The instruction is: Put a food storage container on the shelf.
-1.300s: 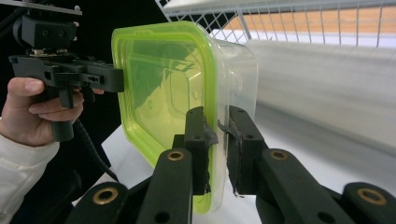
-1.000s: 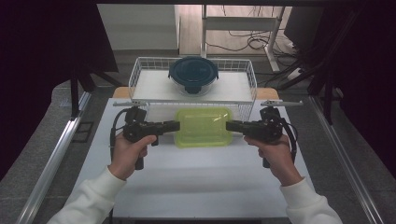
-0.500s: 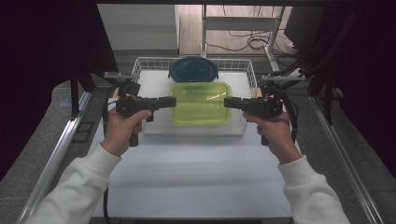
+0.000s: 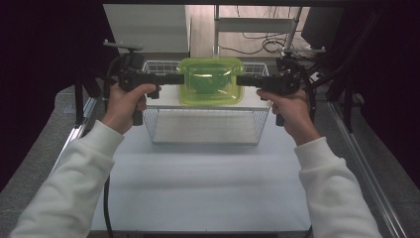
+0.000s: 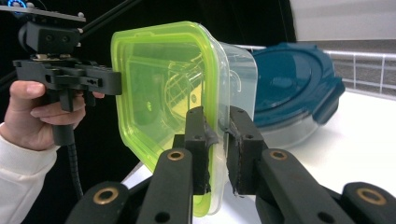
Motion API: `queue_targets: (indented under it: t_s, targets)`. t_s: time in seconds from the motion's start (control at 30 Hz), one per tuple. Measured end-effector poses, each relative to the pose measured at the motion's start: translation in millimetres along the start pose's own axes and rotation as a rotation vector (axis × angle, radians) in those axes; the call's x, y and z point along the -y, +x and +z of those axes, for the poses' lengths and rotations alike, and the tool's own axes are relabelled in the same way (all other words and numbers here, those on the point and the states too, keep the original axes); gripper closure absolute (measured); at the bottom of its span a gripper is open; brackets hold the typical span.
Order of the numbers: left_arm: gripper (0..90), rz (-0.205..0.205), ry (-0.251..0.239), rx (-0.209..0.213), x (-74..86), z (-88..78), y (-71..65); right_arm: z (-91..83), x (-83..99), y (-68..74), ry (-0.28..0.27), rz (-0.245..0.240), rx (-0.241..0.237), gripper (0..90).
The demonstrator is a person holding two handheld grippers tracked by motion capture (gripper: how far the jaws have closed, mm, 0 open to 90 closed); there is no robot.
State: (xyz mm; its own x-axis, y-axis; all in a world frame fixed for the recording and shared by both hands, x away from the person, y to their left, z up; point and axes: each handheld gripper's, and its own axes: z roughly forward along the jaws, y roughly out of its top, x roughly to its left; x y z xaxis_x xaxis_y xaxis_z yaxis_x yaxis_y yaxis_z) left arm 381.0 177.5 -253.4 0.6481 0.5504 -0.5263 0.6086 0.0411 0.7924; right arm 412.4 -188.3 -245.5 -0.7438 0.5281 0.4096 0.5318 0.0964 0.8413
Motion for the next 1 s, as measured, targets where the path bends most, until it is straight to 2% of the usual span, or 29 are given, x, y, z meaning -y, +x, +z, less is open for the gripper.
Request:
queue_targets:
  t_s: [0.1,0.37,0.53,0.8,1.0]
  targets:
    - [80.7,0.0,0.005,-0.019,-11.0,1.7,4.8,3.7,-9.9,-1.7,0.007,0.002,0.011,78.7]
    - [81.0,-0.052,0.007,0.003,-34.9,4.5,25.0,15.4,-37.5,-8.5,0.026,0.02,0.023,78.7]
    - [80.8,-0.089,0.021,0.033,-43.4,5.7,37.5,22.8,-49.3,-15.0,0.038,0.053,0.018,78.7]
    - [80.6,-0.162,0.044,0.055,-49.1,16.6,62.0,36.0,-55.0,-32.7,0.052,0.113,0.018,78.7]
    - [80.5,-0.209,0.062,0.051,-51.4,23.3,80.2,50.2,-52.6,-48.1,0.074,0.174,0.007,78.6]
